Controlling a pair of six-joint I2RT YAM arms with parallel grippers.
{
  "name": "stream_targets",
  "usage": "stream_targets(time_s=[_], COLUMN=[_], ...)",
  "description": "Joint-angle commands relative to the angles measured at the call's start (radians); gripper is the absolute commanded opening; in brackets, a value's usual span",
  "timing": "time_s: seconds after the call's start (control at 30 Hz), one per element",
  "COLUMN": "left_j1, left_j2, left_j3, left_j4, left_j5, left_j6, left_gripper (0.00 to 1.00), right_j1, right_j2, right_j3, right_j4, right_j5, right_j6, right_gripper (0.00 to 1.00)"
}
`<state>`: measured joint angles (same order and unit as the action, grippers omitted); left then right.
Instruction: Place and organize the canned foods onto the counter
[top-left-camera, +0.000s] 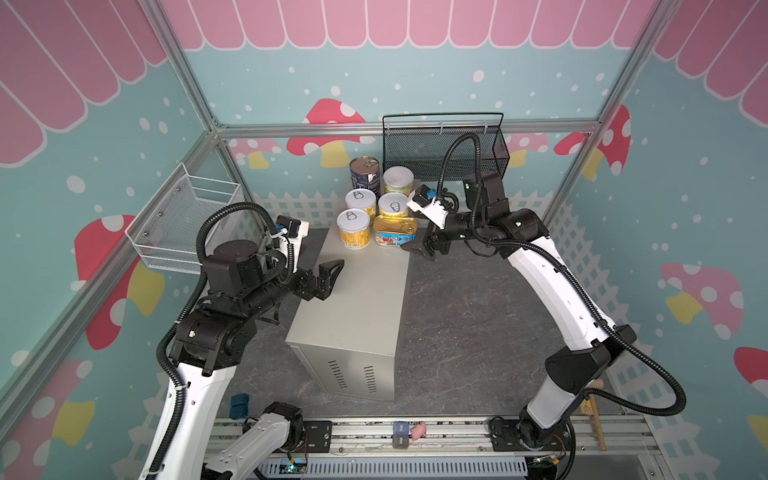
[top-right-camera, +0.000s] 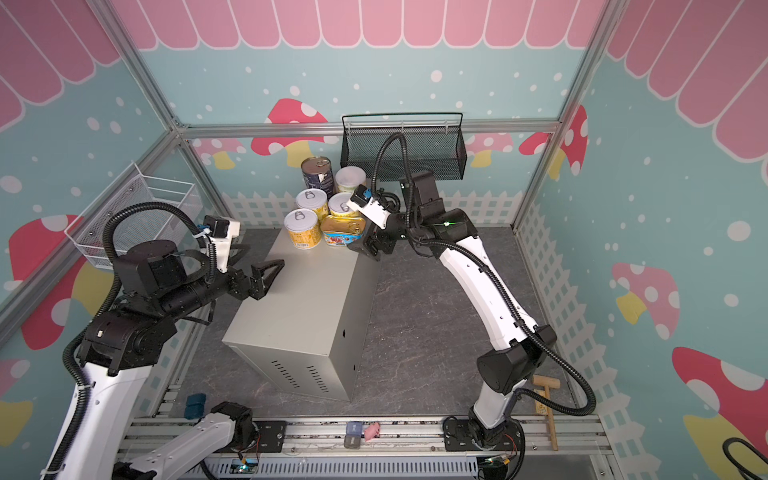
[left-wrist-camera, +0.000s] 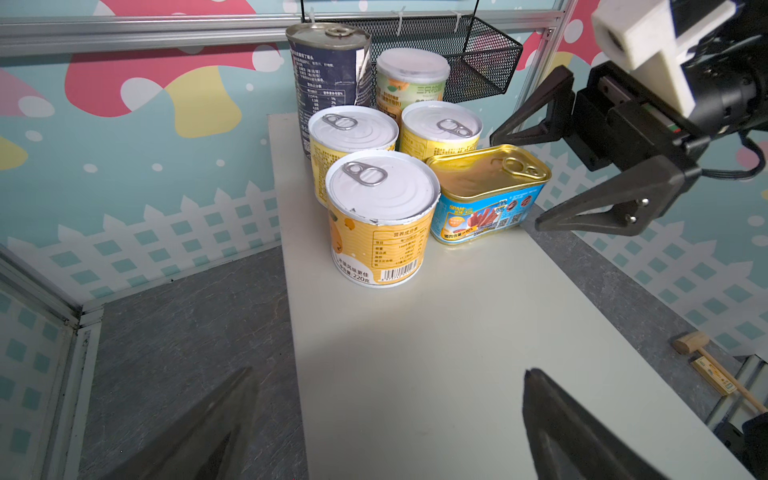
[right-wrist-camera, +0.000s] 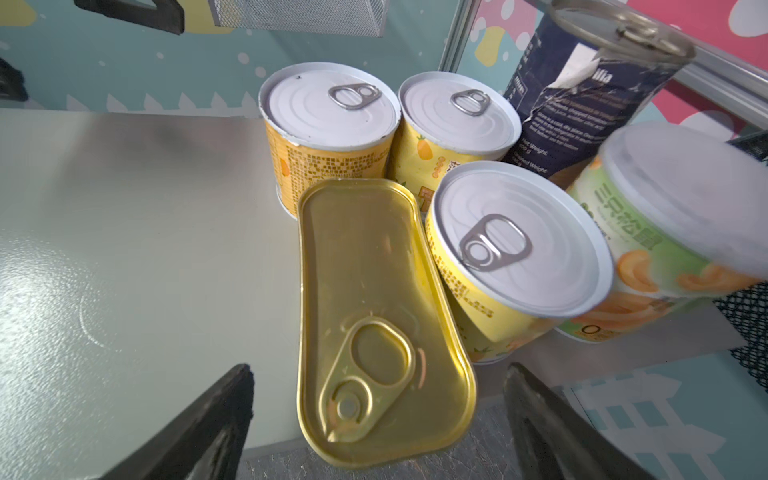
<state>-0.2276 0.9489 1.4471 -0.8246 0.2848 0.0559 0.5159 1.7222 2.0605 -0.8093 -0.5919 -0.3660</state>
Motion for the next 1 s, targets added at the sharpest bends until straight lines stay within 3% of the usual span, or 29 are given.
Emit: stream_targets(time_s=[0.0,0.27,0.6,0.97], left_j1=[0.009,0.011,0.014,0.017], left_j2=[-0.003,0.001,0.003,0.005], left_j3=[-0.007,-0.01,-0.005,-0.005], left_j4=[0.017,0.02,0.022,0.024], left_j5=[0.016,0.019,0.027,0.031], left_j6=[0.004,0.003,-0.001,-0.003], left_gripper=[0.99,0.99,0.99,0.99], right_j1=[-0.004,0.016,0.149,0.163], right_j2=[0.012,-0.063,-0.185,-0.19], right_j3=[0.021,-0.064,-0.169,-0.092], right_j4=[-0.037,-0.027,-0.038,0.087], right_j5=[-0.067,-0.103,-0.06,0.226], right_j6=[-0.042,-0.026,-0.031,0.161], right_gripper=[0.94,0.92,0.91,0.89])
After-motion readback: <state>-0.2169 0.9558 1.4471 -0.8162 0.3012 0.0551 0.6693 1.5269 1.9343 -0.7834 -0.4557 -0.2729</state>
